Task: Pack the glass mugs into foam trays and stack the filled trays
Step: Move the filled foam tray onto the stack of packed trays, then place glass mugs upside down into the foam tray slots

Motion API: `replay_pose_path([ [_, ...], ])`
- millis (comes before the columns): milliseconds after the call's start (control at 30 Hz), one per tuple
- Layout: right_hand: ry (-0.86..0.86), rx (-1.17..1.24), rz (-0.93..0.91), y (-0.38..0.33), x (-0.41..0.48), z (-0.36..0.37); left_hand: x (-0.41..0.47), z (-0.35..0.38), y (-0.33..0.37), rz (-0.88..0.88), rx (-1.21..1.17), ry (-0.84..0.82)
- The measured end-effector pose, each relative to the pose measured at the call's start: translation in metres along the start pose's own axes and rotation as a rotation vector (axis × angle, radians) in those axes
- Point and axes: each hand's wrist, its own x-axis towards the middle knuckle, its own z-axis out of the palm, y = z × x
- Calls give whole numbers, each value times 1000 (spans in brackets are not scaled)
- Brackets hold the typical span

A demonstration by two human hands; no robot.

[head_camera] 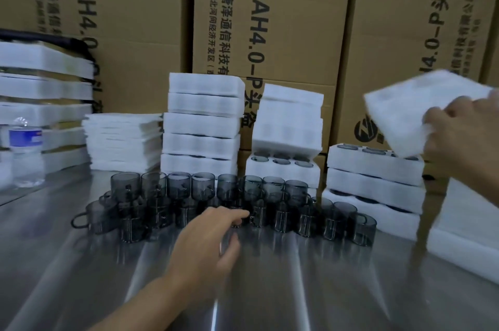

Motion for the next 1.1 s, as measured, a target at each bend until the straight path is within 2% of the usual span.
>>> replay_pose_path([
  [33,3,111,-33,-21,-5,-9,0,-1,-2,-19,-25,37],
  [133,249,542,-167,-74,-51,-15,0,-7,-9,-153,-190,155],
  [267,180,915,-418,-131,-113,-5,12,-29,-19,-332,-336,403],
  [333,170,965,-517,-147,-130,6,21,-42,-23,-349,-310,499],
  [400,146,1017,-556,-154,-141,16,26,-52,-24,-355,-287,515],
  [500,111,1042,-592,-156,-146,28,30,-59,-24,-391,-335,435],
  [600,47,1077,-636,-155,-150,34,34,-62,-24,-448,-534,302],
  [733,-4,1070,-684,-154,-156,36,32,-57,-32,-568,-665,-18],
  [867,12,1077,-650,-161,-164,33,16,-43,-39,-692,-574,-340],
  [933,-21,1154,-541,-164,-166,34,11,-36,-38,-669,-450,-440],
  [1033,-111,1327,-142,-166,-160,44,10,-31,-36,-620,-417,-482],
  [1100,-141,1269,64,-163,-150,59,10,-30,-37,-606,-444,-497],
])
